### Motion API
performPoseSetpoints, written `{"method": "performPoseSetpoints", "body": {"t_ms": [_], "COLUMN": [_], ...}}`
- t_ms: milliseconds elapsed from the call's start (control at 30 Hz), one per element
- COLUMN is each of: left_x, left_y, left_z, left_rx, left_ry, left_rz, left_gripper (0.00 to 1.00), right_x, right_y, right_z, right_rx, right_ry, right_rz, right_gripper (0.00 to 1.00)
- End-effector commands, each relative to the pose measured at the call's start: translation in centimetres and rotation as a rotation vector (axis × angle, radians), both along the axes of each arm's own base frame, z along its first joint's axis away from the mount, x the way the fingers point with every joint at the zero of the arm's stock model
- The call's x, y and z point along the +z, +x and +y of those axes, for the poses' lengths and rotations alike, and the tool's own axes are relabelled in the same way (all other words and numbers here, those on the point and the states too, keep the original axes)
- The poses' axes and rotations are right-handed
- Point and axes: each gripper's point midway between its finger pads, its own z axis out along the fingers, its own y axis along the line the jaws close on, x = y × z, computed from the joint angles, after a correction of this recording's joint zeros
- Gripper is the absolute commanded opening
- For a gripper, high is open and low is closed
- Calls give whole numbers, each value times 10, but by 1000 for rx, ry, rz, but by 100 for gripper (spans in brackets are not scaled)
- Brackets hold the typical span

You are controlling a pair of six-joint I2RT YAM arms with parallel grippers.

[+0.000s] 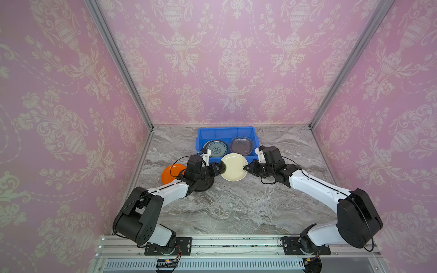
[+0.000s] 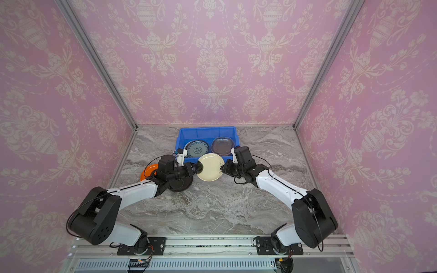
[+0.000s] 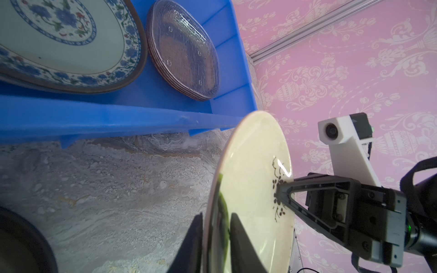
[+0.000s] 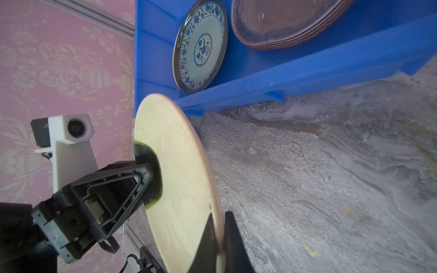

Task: Place the plates into the plastic bin on the countertop
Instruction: Place the plate in the plastic bin.

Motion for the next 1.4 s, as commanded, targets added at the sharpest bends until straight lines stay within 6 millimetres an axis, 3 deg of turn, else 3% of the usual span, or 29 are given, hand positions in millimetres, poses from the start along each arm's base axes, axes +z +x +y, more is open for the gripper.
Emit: {"method": "performPoseSetpoints", "body": {"t_ms": [0, 100, 133, 233, 367, 467, 700, 967, 1167, 1367], "left_x": [5, 15, 20, 37, 49, 45, 42, 41, 39, 37], "left_y": [-13, -16, -18, -22, -28, -32, -35, -32, -26, -21], "left_z": [8, 34, 45, 70, 84, 85, 88, 94, 90, 88], "left_rx": [-13, 59, 89, 155, 176, 168, 183, 193, 185, 179], "left_ry": [76, 224, 279, 379, 426, 421, 351, 293, 260, 256], "left_rz": [-40, -99, -123, -198, -233, -223, -215, -196, -181, -177], "left_gripper": [96, 99, 99, 99, 99, 99, 99, 99, 99, 99], "right_x": [33, 43, 63, 79, 91, 90, 59, 10, -11, -38], "right_y": [20, 35, 47, 71, 101, 120, 156, 191, 205, 206], "right_z": [10, 6, 9, 16, 42, 62, 84, 92, 97, 95], "right_rx": [18, -3, -8, -24, 27, 56, 42, 45, 46, 43], "right_ry": [-9, -94, -101, -129, -94, -60, -38, -65, -77, -99], "right_rz": [-100, -111, -147, -175, -192, -189, -125, -37, -3, 46], "right_gripper": [0, 0, 0, 0, 0, 0, 0, 0, 0, 0]}}
